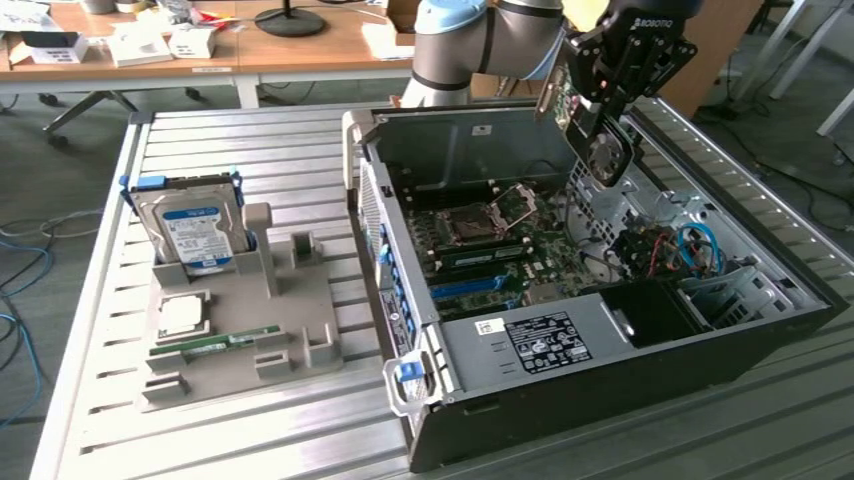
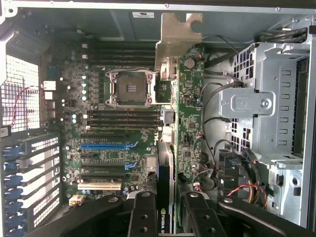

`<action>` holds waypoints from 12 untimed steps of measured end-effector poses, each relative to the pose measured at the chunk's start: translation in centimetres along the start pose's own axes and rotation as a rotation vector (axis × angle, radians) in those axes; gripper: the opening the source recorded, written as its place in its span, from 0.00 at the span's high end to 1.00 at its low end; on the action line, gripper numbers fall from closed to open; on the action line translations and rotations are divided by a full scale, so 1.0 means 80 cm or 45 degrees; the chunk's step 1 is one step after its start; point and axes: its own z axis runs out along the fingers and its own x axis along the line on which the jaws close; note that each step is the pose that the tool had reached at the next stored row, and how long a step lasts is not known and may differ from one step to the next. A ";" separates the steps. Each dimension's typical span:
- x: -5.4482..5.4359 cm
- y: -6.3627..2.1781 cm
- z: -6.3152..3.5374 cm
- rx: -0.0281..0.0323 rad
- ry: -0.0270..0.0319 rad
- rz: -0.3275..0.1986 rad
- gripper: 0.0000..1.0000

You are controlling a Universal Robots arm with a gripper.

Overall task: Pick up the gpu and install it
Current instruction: 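Insert the gpu into the slot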

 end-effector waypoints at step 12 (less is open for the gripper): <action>0.000 0.000 0.000 -0.0003 0.0004 -0.035 0.74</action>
